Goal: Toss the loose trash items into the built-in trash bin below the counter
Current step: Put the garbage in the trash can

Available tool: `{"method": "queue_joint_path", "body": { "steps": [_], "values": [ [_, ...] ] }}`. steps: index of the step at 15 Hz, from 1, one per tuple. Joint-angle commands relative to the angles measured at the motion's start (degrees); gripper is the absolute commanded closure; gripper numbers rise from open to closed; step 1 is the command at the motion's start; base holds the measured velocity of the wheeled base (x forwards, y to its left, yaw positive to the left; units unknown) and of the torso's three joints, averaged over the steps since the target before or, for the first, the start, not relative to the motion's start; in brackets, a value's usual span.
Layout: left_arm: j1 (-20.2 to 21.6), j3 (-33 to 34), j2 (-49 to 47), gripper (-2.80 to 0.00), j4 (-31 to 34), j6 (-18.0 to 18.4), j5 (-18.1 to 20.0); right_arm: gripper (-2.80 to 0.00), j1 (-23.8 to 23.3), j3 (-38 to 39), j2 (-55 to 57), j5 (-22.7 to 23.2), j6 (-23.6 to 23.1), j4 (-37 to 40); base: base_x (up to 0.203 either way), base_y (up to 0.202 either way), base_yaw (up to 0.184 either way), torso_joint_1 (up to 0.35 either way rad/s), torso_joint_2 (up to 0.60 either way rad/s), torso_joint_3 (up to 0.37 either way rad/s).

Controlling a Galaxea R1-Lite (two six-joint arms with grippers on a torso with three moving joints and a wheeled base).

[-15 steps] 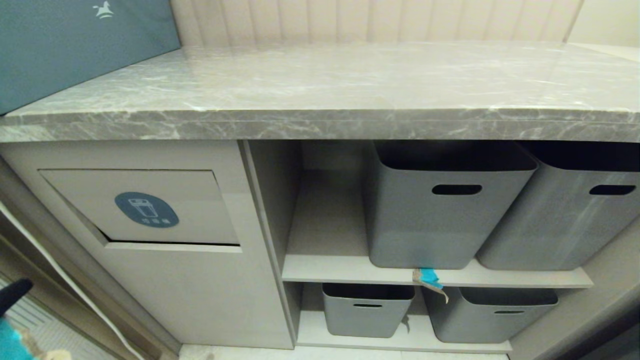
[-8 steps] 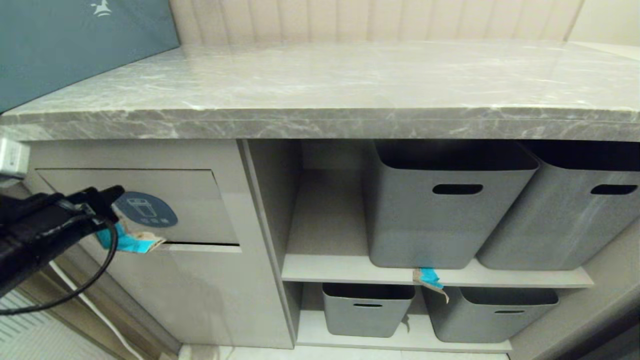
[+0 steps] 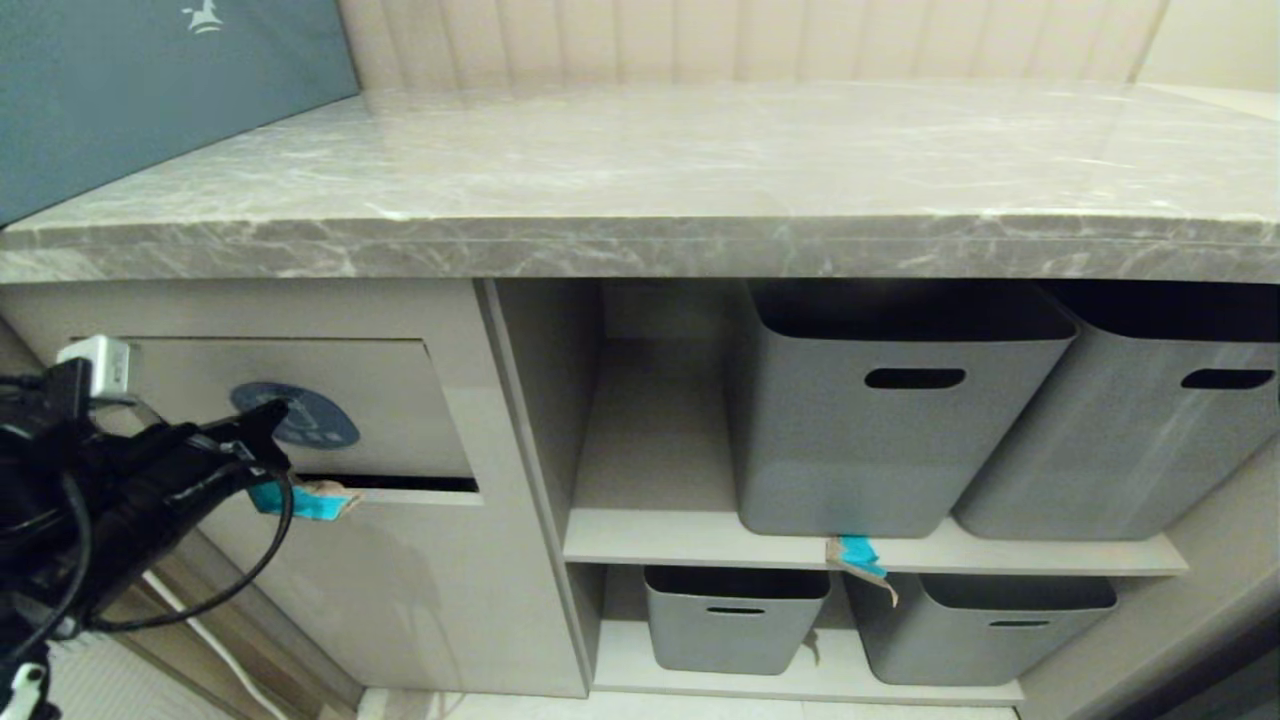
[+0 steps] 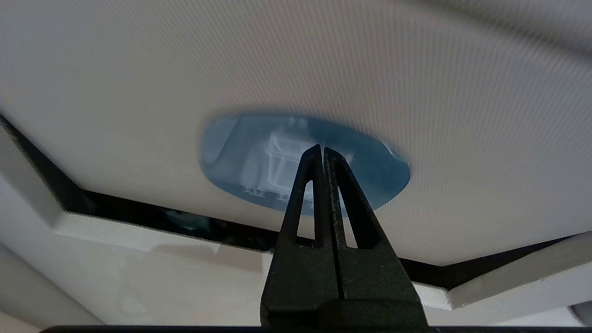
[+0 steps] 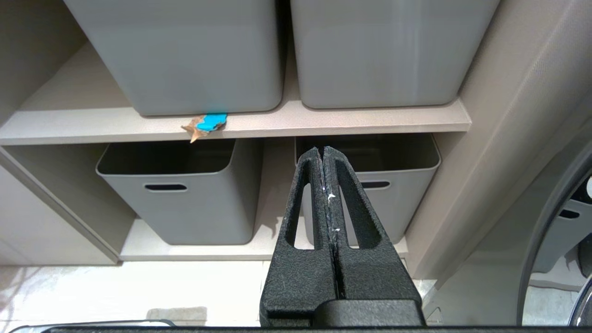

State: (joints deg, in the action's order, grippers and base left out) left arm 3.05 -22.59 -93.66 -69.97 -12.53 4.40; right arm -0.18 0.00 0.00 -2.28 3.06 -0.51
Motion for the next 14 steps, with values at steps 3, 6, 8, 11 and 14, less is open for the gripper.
{"method": "queue_joint_path", "body": {
  "steps": [3,6,8,11,14],
  "values": [
    [-0.3,2.6,-9.4,0.0,-8.1,-0.3,0.7,0.0,0.0,0.1,0.1,0.0,0.0,0.0,0.0,0.0,0.0,0.0,0.0,0.0],
    [-0.2,2.4,-14.9,0.0,-14.8,-0.5,2.3,0.0,0.0,0.1,0.1,0.0,0.0,0.0,0.0,0.0,0.0,0.0,0.0,0.0],
    [-0.2,1.9,-16.4,0.0,-15.7,-1.7,2.5,0.0,0.0,0.1,0.1,0.0,0.0,0.0,0.0,0.0,0.0,0.0,0.0,0.0],
    [-0.2,-0.9,-18.5,0.0,-17.0,-3.5,2.4,0.0,0.0,0.1,0.0,0.0,0.0,0.0,0.0,0.0,0.0,0.0,0.0,0.0],
    [-0.3,-5.1,-19.3,0.0,-17.0,-8.3,2.3,0.0,0.0,0.1,0.1,0.0,0.0,0.0,0.0,0.0,0.0,0.0,0.0,0.0]
  ]
}}
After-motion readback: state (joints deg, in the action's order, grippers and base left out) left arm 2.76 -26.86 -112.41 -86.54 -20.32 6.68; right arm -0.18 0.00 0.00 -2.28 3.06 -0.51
